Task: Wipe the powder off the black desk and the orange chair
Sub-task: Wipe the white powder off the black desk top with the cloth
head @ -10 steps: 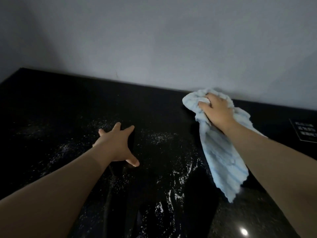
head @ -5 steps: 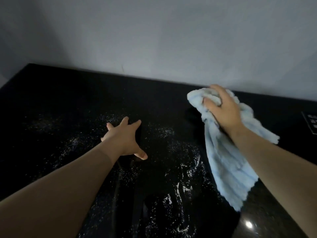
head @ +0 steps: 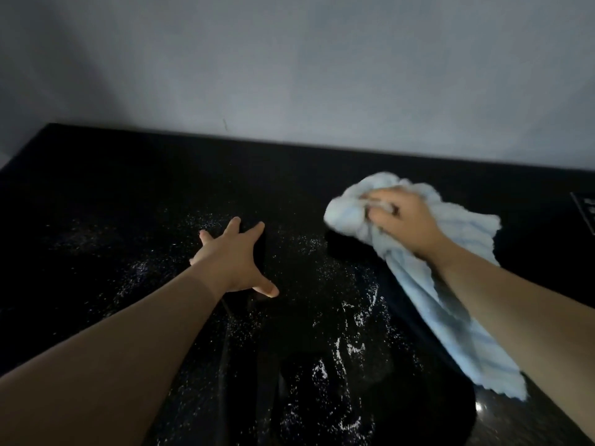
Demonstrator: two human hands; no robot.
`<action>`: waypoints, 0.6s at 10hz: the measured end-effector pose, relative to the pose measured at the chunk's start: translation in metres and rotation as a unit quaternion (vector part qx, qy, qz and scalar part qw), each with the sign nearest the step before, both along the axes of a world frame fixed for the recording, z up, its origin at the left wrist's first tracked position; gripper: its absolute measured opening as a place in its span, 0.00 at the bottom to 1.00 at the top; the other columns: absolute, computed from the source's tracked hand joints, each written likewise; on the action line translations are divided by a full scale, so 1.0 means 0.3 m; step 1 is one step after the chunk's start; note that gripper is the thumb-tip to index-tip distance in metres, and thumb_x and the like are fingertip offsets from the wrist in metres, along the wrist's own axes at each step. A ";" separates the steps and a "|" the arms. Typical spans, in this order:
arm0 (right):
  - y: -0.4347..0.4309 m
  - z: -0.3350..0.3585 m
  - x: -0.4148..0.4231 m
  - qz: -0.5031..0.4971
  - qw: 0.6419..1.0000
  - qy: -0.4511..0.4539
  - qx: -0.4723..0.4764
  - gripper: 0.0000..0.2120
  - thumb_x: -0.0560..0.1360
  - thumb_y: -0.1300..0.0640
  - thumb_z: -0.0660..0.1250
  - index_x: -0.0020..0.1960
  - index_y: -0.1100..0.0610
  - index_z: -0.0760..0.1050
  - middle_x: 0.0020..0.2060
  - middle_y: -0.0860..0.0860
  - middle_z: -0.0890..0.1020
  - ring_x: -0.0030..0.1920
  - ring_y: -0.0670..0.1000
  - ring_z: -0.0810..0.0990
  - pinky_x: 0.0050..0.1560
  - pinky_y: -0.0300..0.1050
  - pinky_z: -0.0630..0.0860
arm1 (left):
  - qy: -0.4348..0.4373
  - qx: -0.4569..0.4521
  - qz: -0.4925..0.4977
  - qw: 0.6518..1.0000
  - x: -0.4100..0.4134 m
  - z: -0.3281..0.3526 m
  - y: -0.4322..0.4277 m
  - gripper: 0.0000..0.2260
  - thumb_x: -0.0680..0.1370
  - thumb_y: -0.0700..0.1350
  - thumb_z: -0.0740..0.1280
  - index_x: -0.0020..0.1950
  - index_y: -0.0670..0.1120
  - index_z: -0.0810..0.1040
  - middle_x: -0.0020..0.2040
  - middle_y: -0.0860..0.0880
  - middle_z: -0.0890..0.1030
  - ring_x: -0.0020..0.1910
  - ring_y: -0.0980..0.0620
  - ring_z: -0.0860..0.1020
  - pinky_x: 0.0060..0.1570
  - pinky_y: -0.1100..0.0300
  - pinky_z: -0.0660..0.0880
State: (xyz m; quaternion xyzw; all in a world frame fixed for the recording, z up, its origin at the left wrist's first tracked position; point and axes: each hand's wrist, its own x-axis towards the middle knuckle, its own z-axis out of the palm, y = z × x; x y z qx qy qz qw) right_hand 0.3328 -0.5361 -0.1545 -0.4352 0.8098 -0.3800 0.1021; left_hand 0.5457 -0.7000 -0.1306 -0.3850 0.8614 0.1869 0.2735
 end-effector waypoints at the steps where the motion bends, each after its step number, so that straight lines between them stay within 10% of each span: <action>1: -0.027 0.016 -0.061 -0.096 0.986 0.072 0.111 0.19 0.75 0.45 0.63 0.65 0.41 0.71 0.67 0.45 0.73 0.69 0.58 0.65 0.68 0.65 0.58 | 0.003 0.002 0.003 1.000 0.000 -0.002 -0.004 0.55 0.61 0.61 0.77 0.75 0.62 0.42 0.77 0.52 0.40 0.73 0.29 0.42 0.66 0.33 0.61; 2: -0.034 -0.021 -0.007 -0.029 0.959 0.151 0.240 0.28 0.72 0.34 0.61 0.70 0.35 0.60 0.74 0.44 0.60 0.74 0.57 0.55 0.67 0.70 0.51 | 0.005 0.002 0.005 1.000 -0.002 -0.003 -0.004 0.55 0.61 0.61 0.77 0.75 0.62 0.42 0.77 0.52 0.41 0.73 0.29 0.42 0.66 0.33 0.61; 4: 0.055 0.003 0.151 0.110 0.938 0.021 0.328 0.22 0.62 0.44 0.66 0.56 0.36 0.72 0.46 0.34 0.77 0.53 0.43 0.70 0.62 0.53 0.65 | 0.005 -0.003 0.002 1.000 0.008 0.002 0.004 0.54 0.62 0.62 0.76 0.75 0.62 0.42 0.77 0.53 0.41 0.73 0.31 0.42 0.66 0.35 0.63; 5: -0.019 0.065 0.075 -0.209 0.948 -0.142 0.193 0.23 0.68 0.52 0.70 0.62 0.47 0.72 0.57 0.51 0.77 0.55 0.48 0.70 0.63 0.44 0.64 | 0.007 -0.008 -0.002 1.000 0.014 0.002 0.007 0.53 0.62 0.63 0.75 0.75 0.62 0.42 0.77 0.54 0.41 0.74 0.32 0.42 0.64 0.38 0.67; 6: -0.057 0.024 -0.114 -0.175 0.956 0.082 0.223 0.28 0.74 0.44 0.59 0.72 0.41 0.56 0.73 0.50 0.61 0.69 0.60 0.61 0.65 0.66 0.61 | 0.002 -0.015 -0.003 1.000 0.017 0.004 0.010 0.53 0.62 0.64 0.75 0.75 0.63 0.41 0.77 0.55 0.41 0.74 0.33 0.43 0.61 0.40 0.69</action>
